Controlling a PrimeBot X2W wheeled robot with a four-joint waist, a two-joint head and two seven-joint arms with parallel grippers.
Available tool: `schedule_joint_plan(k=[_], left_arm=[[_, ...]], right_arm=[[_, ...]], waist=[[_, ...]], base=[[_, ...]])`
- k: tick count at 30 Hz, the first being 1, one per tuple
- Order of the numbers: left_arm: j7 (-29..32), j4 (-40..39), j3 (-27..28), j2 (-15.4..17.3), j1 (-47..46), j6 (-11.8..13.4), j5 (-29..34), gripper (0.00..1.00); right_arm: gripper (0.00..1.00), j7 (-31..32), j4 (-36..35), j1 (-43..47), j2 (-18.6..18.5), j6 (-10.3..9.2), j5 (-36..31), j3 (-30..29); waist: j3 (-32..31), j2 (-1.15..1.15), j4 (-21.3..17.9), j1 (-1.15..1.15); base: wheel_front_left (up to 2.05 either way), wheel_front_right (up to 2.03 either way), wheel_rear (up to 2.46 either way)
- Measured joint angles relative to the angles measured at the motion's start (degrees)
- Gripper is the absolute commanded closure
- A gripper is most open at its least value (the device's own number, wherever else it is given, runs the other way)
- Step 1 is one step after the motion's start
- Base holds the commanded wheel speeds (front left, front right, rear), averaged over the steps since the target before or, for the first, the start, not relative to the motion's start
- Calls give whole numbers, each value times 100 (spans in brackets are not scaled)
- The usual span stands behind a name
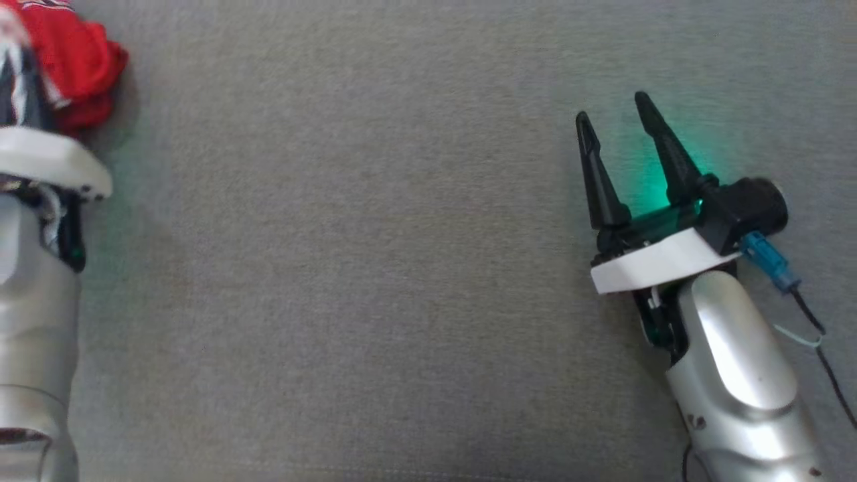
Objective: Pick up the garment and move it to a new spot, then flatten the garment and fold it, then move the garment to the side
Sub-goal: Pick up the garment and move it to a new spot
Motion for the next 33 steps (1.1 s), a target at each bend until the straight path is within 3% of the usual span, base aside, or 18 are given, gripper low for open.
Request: schedule_joint_plan(k=[5, 17, 22, 33], left_arm=[[-60, -653, -715, -162, -15, 1, 1, 100], [-100, -1855, -2798, -1313, 92, 0, -428, 100], [-100, -1964, -3498, -1569, 344, 0, -657, 100], [-158, -1873, -4404, -1635, 1052, 22, -1203, 100]], right_arm=[[0, 1, 102, 185, 13, 0, 170, 107], [0, 8, 171, 338, 31, 0, 670, 335], [0, 8, 210, 410, 41, 0, 693, 355], [0, 8, 280, 439, 48, 0, 716, 256]], waist=[[-218, 0, -317, 0], [-602, 0, -1230, 0], [-705, 0, -1429, 0], [-841, 0, -1328, -1]], base=[[0, 0, 0], [0, 0, 0], [0, 0, 0], [0, 0, 0]])
